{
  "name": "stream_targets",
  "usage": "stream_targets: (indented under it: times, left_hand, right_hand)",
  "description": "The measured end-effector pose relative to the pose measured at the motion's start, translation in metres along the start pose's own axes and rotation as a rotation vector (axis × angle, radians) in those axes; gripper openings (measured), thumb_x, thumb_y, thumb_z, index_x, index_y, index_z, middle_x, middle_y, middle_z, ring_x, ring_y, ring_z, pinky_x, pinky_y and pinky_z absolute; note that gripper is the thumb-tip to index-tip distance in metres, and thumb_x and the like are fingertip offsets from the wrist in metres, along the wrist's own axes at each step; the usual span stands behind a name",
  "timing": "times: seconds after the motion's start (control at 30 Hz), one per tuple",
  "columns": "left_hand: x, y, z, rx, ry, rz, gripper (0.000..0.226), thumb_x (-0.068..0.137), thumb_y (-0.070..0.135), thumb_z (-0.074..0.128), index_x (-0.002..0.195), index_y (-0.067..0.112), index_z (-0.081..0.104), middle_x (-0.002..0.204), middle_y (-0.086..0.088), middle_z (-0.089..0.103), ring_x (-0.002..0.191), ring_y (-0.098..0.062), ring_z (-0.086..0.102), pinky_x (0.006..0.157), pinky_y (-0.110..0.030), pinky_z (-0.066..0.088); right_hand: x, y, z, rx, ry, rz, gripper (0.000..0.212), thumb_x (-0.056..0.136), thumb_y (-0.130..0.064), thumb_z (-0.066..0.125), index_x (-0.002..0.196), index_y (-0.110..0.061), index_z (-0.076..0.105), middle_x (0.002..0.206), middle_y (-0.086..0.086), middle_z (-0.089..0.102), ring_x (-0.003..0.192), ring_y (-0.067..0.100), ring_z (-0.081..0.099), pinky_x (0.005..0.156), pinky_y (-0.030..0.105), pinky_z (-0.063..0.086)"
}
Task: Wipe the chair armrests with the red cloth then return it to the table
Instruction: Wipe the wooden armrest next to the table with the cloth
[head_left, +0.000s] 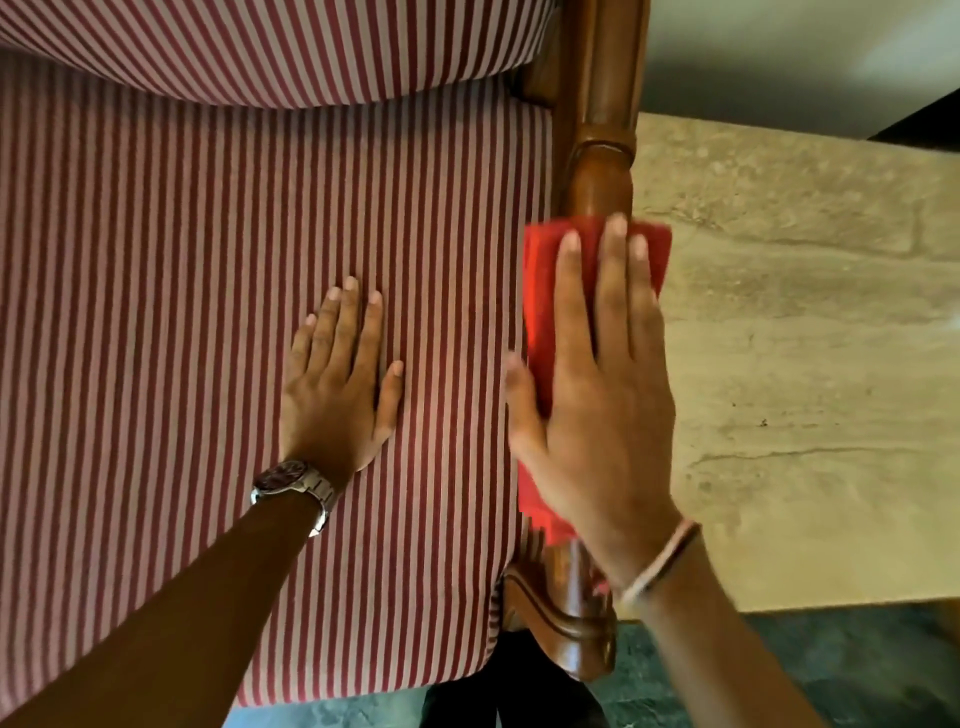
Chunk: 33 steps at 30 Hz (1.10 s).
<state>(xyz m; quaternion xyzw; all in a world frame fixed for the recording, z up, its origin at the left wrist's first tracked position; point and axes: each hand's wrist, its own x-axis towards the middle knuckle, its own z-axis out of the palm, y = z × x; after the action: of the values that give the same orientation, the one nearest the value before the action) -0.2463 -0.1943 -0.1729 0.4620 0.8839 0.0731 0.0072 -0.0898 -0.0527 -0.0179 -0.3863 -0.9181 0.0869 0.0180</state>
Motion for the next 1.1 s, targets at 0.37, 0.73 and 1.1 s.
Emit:
stream_targets:
  times: [0.37, 0.73, 1.1]
  left_hand:
    - [-0.002, -0.003, 0.003, 0.015, -0.006, -0.002, 0.065, 0.105, 0.045, 0.020, 0.161, 0.013, 0.014, 0.170, -0.014, 0.014, 0.159, -0.026, 0.011, 0.129, -0.046, 0.015]
    - [0.000, 0.002, -0.002, 0.010, -0.028, -0.015, 0.065, 0.105, 0.044, 0.021, 0.160, 0.010, 0.020, 0.169, -0.016, 0.019, 0.157, -0.028, 0.017, 0.127, -0.048, 0.020]
    - [0.000, 0.001, -0.002, 0.012, -0.027, -0.001, 0.065, 0.105, 0.045, 0.020, 0.161, 0.011, 0.017, 0.170, -0.016, 0.016, 0.158, -0.028, 0.014, 0.128, -0.049, 0.018]
  right_hand:
    - [-0.022, -0.006, 0.000, -0.023, -0.008, -0.012, 0.075, 0.105, -0.051, 0.040, 0.164, -0.016, 0.010, 0.174, 0.011, 0.004, 0.162, 0.027, 0.000, 0.132, 0.049, 0.014]
    - [-0.013, -0.006, -0.001, 0.014, -0.019, 0.019, 0.077, 0.106, -0.046, 0.043, 0.164, -0.016, 0.003, 0.174, 0.011, -0.002, 0.162, 0.027, -0.003, 0.132, 0.050, 0.016]
    - [0.040, -0.006, -0.003, 0.040, 0.042, 0.063, 0.077, 0.103, -0.026, 0.050, 0.164, -0.017, 0.003, 0.174, 0.013, -0.002, 0.162, 0.029, -0.002, 0.132, 0.049, 0.016]
